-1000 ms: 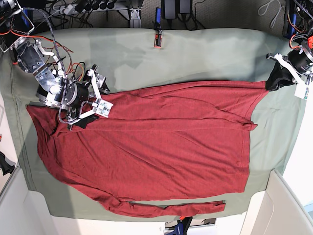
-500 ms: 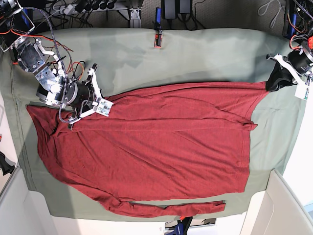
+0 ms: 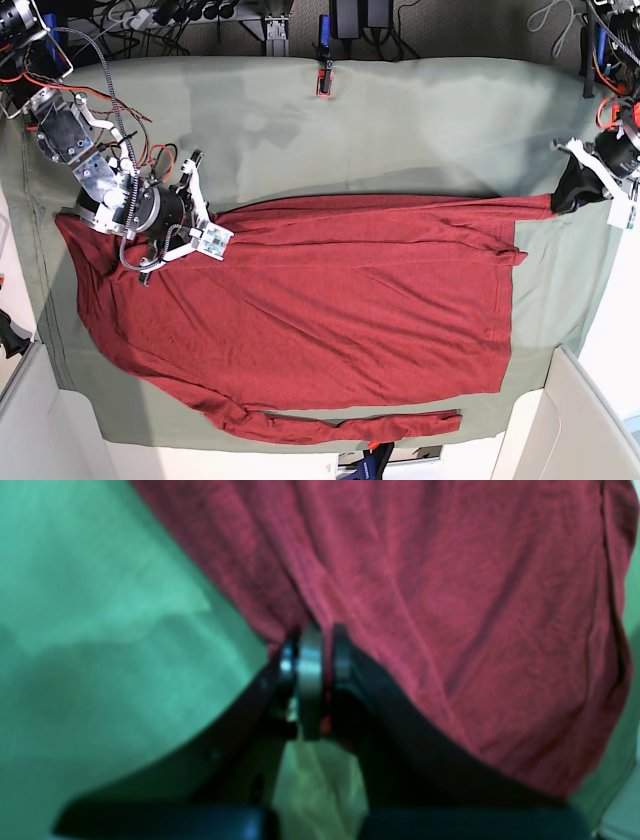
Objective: Fold the T-shirt properly
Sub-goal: 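Grasp the shirt side with the right gripper and drag both toward the robot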
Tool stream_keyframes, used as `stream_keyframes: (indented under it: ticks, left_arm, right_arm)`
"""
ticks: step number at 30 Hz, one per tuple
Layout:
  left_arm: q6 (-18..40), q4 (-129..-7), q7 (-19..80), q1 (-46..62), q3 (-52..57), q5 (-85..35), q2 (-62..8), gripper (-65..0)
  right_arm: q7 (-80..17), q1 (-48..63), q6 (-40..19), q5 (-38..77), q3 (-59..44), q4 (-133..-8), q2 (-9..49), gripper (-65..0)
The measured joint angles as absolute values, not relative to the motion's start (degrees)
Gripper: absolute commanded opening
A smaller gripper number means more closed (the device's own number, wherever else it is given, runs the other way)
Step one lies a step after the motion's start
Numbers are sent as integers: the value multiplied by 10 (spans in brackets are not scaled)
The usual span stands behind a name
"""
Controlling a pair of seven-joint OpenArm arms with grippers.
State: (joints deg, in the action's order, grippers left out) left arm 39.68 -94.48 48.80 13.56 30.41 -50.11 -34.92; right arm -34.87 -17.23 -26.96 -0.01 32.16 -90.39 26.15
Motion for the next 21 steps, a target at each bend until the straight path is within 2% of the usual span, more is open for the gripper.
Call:
stream_keyframes:
  ticks: [5, 21]
  left_arm:
    - [396, -882, 479, 64, 245, -471, -357, -650]
    - [397, -705, 440, -135, 94, -392, -362, -650]
  right_arm:
    - [-347, -202, -276, 0, 322, -863, 244, -650]
    - [-335, -259, -276, 0, 321, -789, 241, -650]
